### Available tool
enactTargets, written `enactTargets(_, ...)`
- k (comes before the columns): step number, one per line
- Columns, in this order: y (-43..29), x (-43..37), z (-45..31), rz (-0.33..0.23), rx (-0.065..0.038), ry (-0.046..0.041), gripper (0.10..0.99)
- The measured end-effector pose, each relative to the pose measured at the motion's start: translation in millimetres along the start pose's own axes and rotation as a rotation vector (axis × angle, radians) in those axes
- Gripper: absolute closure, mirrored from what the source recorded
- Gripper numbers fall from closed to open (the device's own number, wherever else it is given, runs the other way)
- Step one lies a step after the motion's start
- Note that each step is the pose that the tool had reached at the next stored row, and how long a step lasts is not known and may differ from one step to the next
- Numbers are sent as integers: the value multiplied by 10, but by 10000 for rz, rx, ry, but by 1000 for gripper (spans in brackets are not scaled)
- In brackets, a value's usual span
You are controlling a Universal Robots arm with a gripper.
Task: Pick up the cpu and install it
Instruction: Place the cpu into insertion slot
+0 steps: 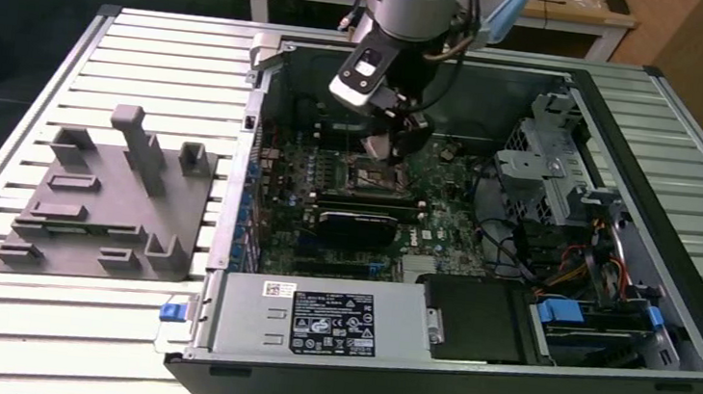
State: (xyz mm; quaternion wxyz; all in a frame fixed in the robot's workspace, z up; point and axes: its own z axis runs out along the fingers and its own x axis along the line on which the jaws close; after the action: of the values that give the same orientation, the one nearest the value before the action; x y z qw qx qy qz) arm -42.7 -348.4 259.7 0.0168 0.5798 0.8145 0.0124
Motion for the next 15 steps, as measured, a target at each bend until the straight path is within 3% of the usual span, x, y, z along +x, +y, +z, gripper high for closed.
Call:
enactTargets(12,-1,0,25,2193,27,-85,545)
enactTargets(15,-2,1,63,2484,32,-98,545)
